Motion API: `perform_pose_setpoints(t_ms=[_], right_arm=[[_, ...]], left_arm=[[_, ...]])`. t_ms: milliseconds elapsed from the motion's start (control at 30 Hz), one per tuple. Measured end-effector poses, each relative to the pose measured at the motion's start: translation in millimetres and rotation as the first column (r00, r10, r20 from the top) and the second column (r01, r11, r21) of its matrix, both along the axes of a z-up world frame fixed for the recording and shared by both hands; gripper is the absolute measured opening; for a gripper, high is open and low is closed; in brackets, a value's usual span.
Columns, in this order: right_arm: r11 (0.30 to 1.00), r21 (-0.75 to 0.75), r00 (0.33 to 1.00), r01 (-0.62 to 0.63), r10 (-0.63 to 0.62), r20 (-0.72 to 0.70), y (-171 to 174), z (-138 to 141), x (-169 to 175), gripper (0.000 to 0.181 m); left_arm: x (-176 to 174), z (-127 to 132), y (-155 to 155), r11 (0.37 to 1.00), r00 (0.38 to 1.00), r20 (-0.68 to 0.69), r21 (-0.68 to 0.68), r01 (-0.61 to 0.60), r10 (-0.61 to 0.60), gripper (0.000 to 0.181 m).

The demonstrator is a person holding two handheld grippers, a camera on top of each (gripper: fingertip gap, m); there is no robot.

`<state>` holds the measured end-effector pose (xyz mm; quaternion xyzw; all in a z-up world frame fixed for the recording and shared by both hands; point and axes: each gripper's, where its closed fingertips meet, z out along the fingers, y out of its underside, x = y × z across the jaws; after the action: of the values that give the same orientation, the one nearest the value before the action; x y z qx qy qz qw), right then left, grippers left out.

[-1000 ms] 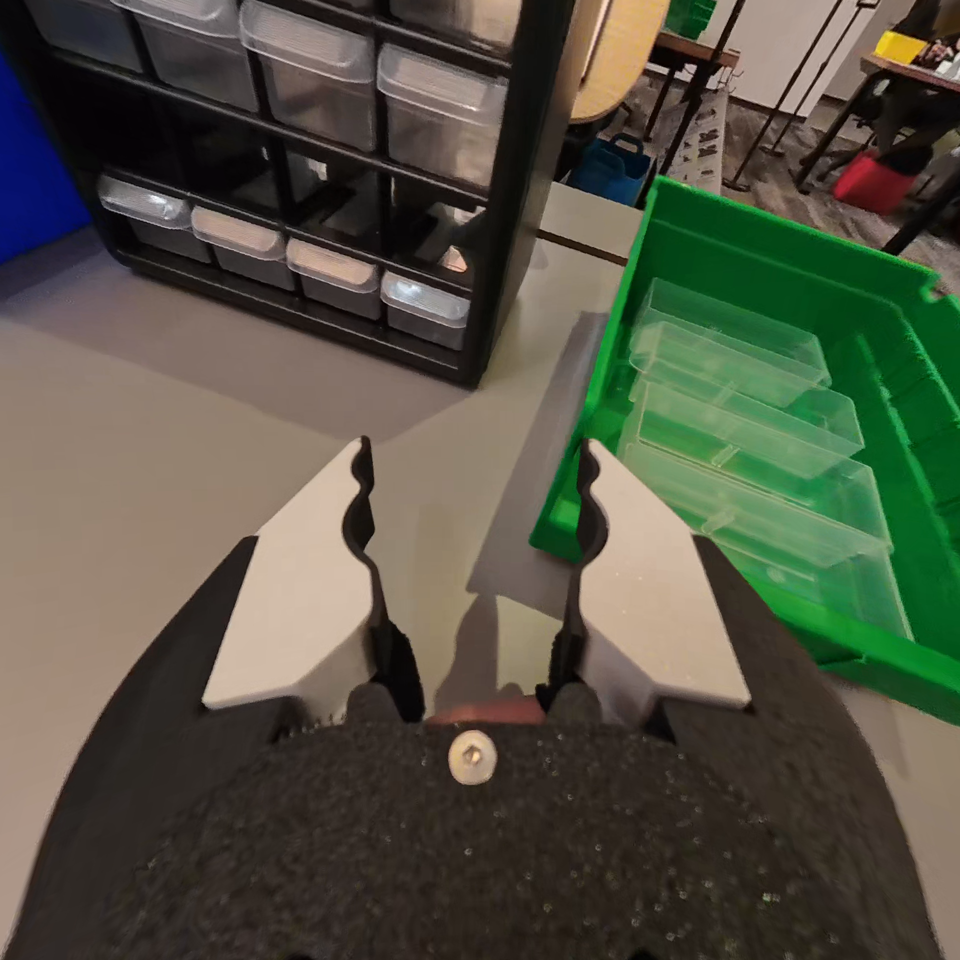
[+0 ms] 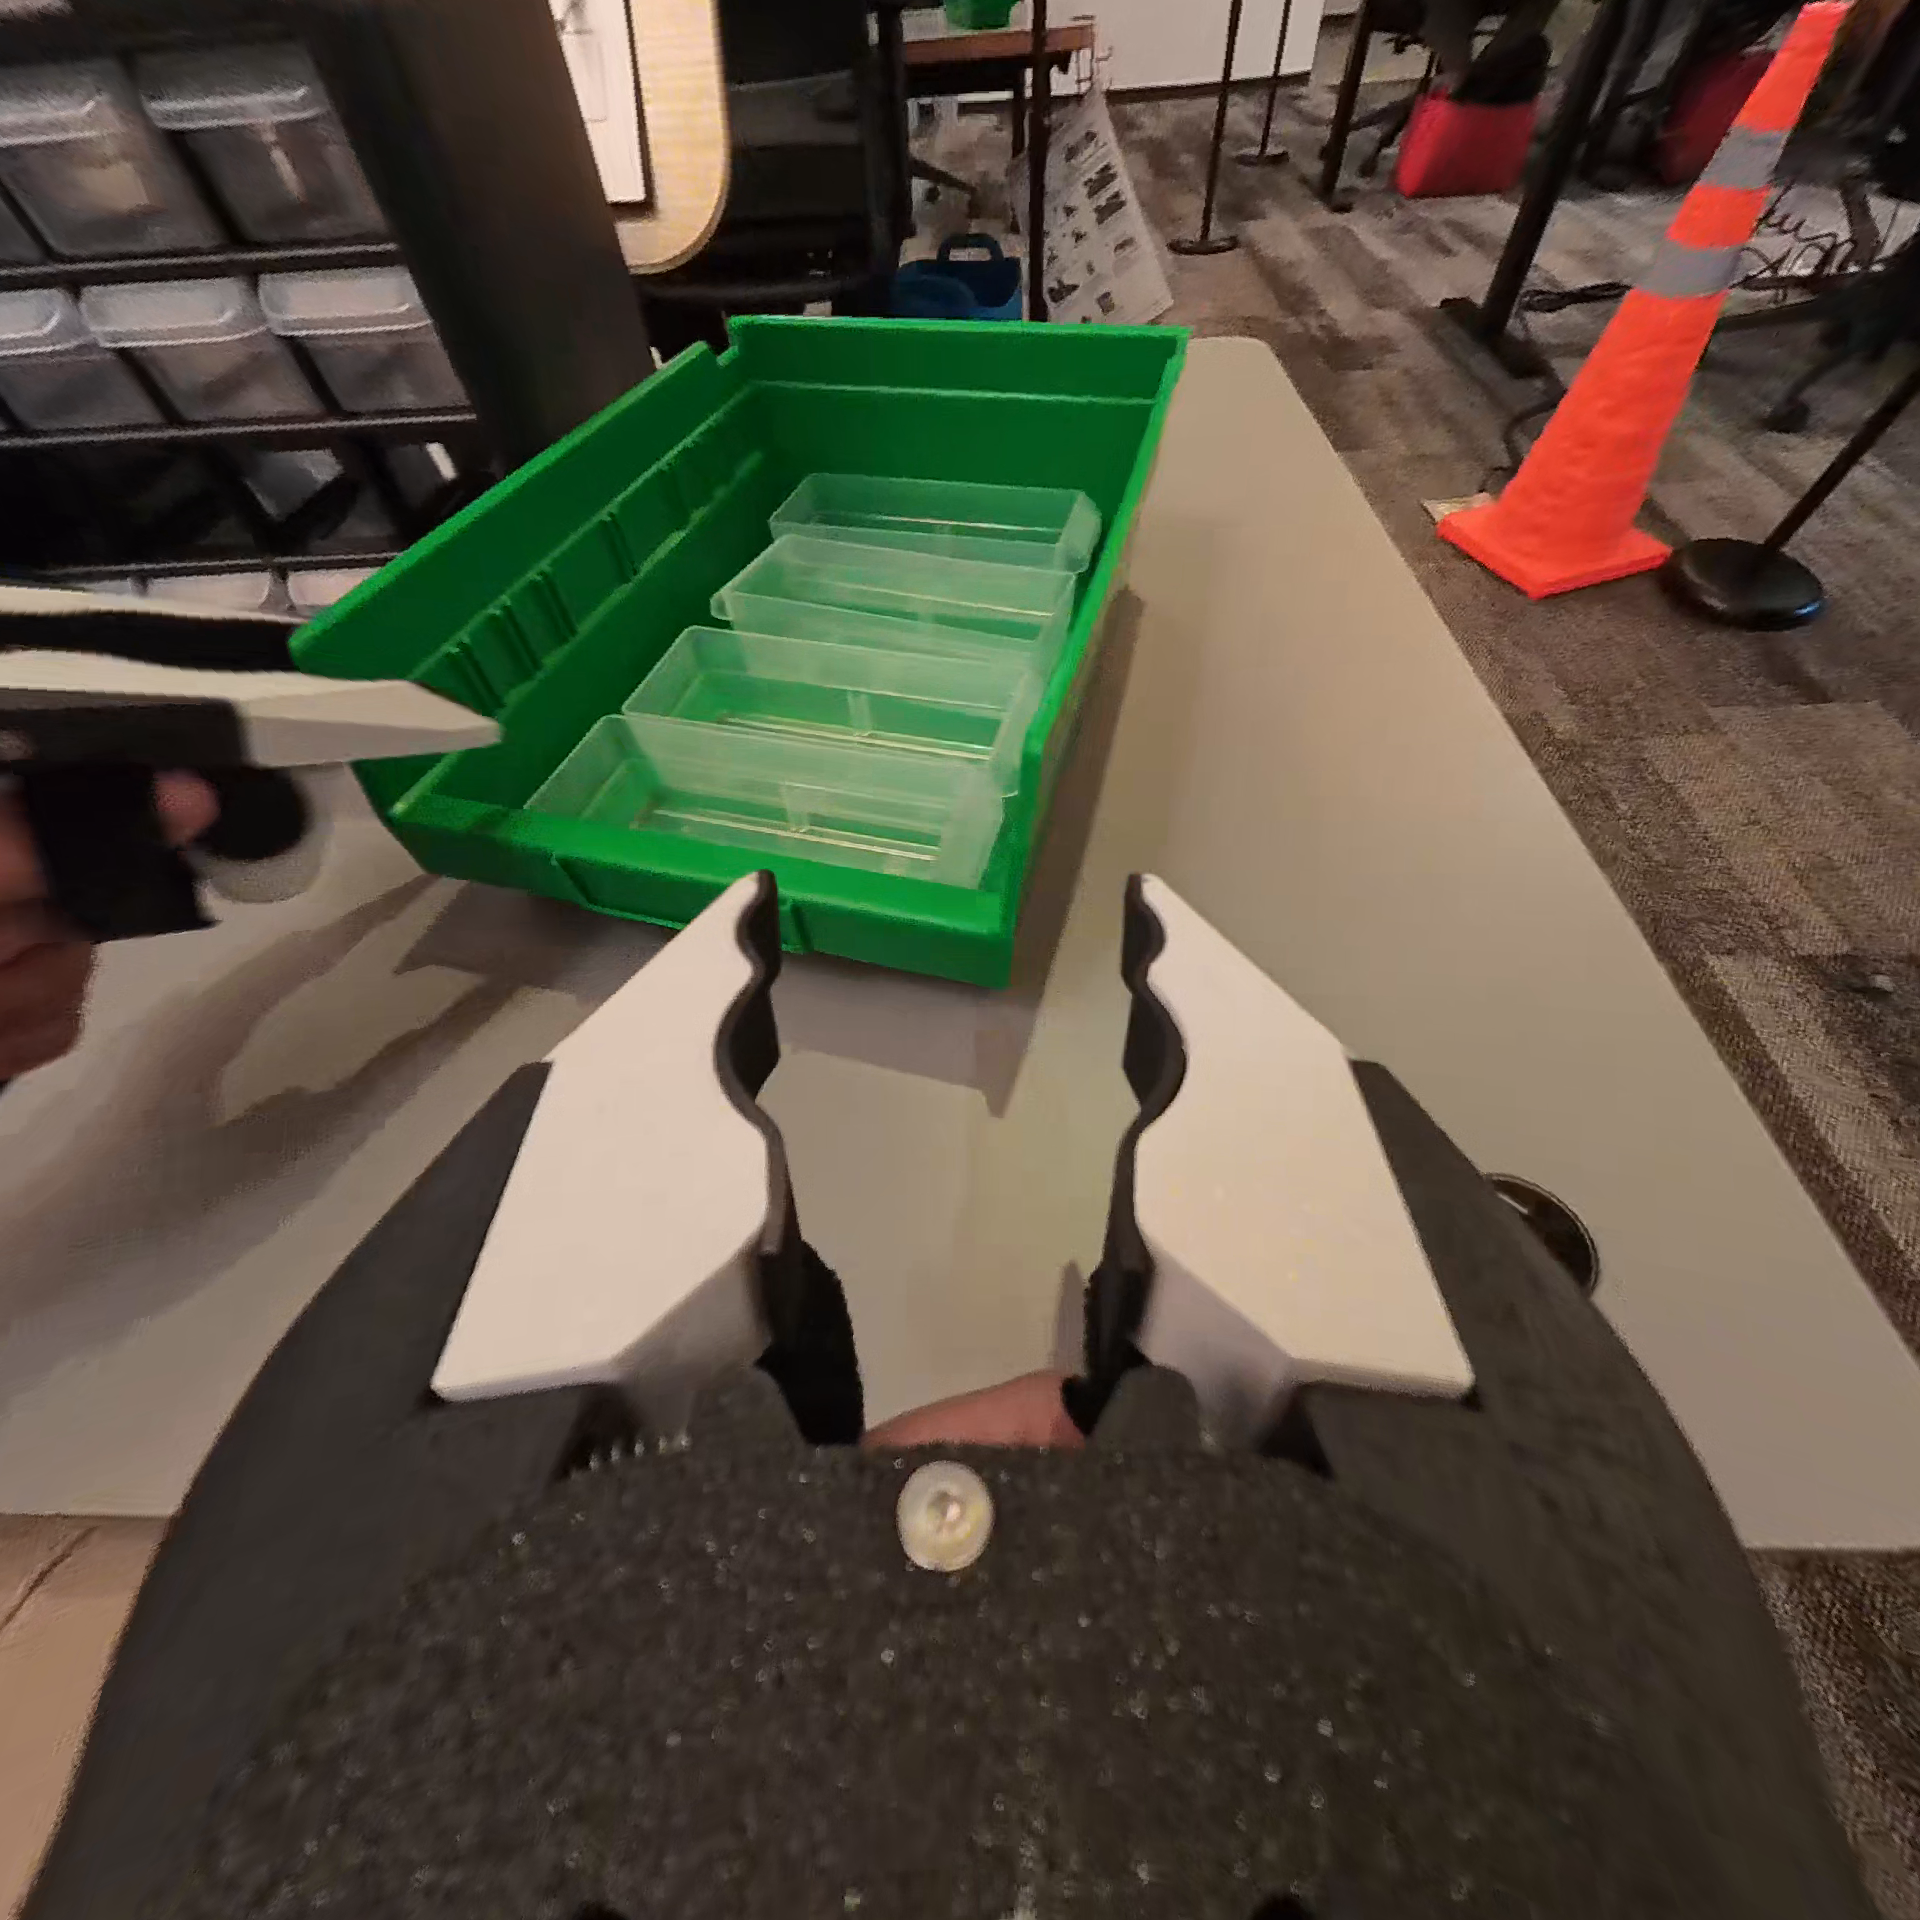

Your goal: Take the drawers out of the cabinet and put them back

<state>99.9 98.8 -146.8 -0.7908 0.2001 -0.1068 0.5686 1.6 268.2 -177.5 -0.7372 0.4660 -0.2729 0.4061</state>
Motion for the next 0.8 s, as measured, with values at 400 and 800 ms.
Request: perform_pose_setpoints(t_ms=[400,800], right_arm=[[0.999,0.029,0.998,0.04,-0.038,-0.045,-22,-1,14,0.063],[0.966,0.244,0.985,0.089,-0.049,-0.165,-37,42,34,0.063]], left_arm=[[5,-13,21,0.999,0.999,-0.038,0.023,-0.023,0.024,0.007],[-108,-15,-7,0.97,0.961,-0.128,-0.037,0.241,-0.244,0.003]])
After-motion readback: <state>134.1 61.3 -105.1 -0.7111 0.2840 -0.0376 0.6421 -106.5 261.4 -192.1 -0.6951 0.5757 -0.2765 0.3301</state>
